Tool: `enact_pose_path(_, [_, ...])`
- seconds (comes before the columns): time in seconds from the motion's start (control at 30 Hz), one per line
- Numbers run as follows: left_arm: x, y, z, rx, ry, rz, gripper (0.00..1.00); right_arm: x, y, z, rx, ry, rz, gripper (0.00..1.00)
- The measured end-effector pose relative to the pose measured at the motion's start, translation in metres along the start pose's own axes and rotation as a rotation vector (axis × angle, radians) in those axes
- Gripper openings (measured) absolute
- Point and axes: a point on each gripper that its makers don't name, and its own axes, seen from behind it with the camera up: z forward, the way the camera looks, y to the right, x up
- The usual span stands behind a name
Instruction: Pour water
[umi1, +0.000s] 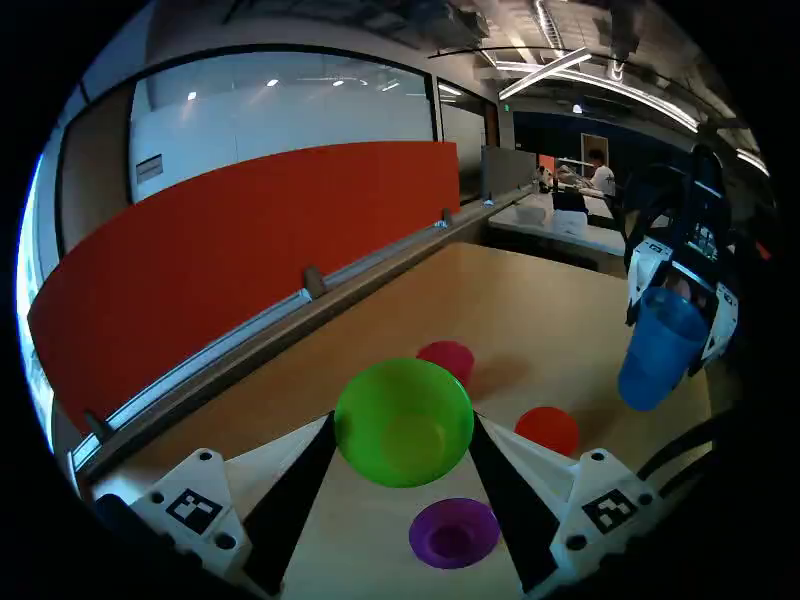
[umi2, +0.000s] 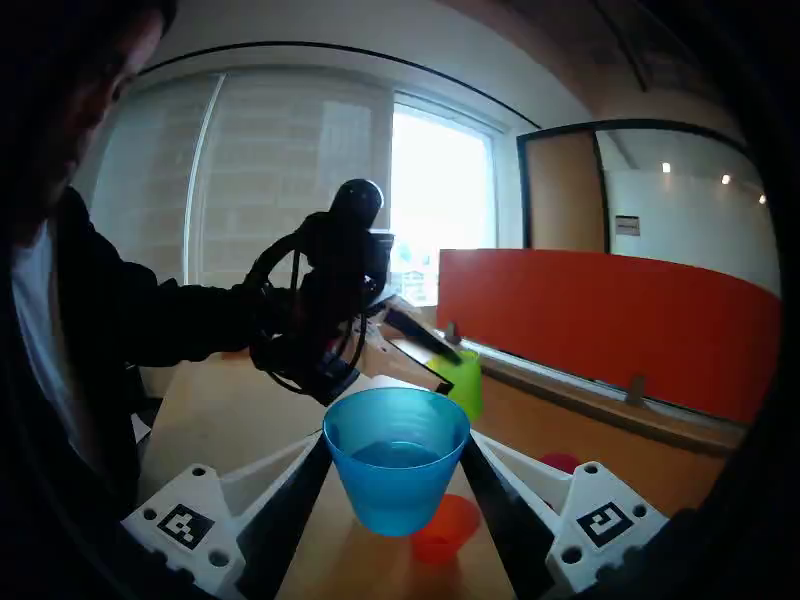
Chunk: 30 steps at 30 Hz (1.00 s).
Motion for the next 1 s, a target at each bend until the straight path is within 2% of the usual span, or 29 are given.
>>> enact_pose_path(0.27, [0.019, 0.002, -0.027, 0.025, 0.078, -0.025, 0.9, 0.007, -0.002, 0.003, -0.001, 0.001, -0.005, 0.9])
enact_pose_path(0.67, [0.028, 0.01, -0.06, 0.042, 0.179, -0.046, 0.9, 0.016, -0.01, 0.009, 0.002, -0.002, -0.017, 0.9])
enact_pose_path(0.87, [0.036, 0.017, -0.075, 0.037, 0.244, -0.077, 0.9, 0.02, -0.015, 0.012, 0.01, 0.0, -0.023, 0.9])
enact_pose_path(1.0, [0.044, 0.016, -0.086, 0.049, 0.301, -0.11, 0.9, 0.023, -0.018, 0.014, 0.014, -0.001, -0.026, 0.9])
